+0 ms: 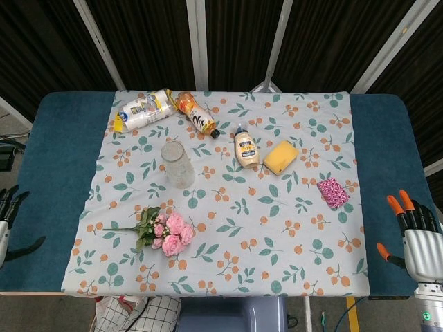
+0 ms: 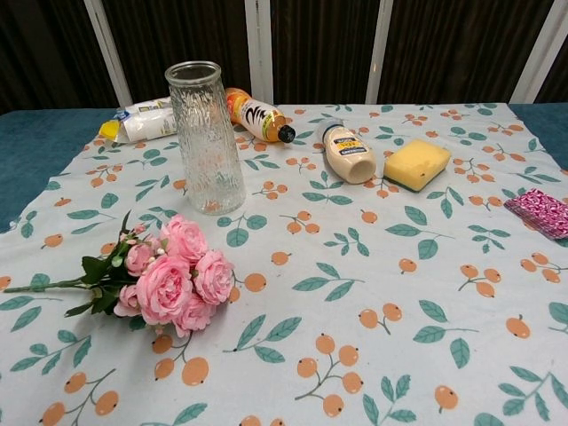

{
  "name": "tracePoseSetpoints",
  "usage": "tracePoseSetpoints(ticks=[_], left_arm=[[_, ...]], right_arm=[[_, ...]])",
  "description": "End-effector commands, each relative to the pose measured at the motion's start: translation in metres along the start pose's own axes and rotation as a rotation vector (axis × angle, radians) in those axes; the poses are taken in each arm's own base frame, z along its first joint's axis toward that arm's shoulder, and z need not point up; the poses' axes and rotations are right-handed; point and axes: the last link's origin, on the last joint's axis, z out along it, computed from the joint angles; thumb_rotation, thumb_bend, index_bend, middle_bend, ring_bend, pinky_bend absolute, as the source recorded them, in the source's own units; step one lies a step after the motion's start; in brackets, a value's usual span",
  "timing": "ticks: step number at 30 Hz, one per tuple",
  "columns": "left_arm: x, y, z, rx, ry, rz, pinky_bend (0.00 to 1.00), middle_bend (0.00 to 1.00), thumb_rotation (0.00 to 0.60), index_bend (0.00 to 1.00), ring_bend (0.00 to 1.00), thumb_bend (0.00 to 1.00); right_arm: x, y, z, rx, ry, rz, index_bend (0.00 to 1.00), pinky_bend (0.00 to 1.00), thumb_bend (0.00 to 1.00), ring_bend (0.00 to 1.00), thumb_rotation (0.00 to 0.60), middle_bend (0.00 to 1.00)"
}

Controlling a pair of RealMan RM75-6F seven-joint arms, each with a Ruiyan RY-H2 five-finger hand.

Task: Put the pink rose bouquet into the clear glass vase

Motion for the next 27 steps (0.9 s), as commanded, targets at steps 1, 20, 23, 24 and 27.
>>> tracePoseSetpoints(ticks=[1, 20, 23, 24, 27], left_arm=[[-0.005, 0.009, 0.001, -0.037, -0.043, -0.034, 0.04, 0.03, 0.6, 0.11, 0.0, 0.21], [-0.062, 0.126, 0.047, -0.268, -0.325, -0.038, 0.04, 0.02, 0.6, 0.07, 0.0, 0.13], [-0.076, 0.144, 0.052, -0.274, -0.344, -0.01, 0.04, 0.02, 0.6, 0.07, 0.0, 0.12], [-0.08, 0.148, 0.053, -0.275, -0.349, -0.003, 0.04, 0.02, 0.6, 0.07, 0.0, 0.12], [-0.091, 0.161, 0.057, -0.275, -0.359, 0.006, 0.04, 0.02, 0.6, 0.07, 0.0, 0.11]], right_arm=[[0.0, 0.002, 0.0, -0.007, -0.004, 0.003, 0.13, 0.09, 0.23, 0.0, 0.6, 0.03], [0.0, 0.004, 0.0, -0.027, -0.024, 0.01, 0.13, 0.09, 0.23, 0.0, 0.6, 0.03], [0.002, 0.005, -0.001, -0.031, -0.018, 0.016, 0.13, 0.09, 0.23, 0.0, 0.6, 0.03], [0.002, 0.005, -0.002, -0.032, -0.017, 0.017, 0.13, 0.09, 0.23, 0.0, 0.6, 0.03], [0.003, 0.006, -0.002, -0.033, -0.018, 0.019, 0.13, 0.09, 0.23, 0.0, 0.6, 0.03]])
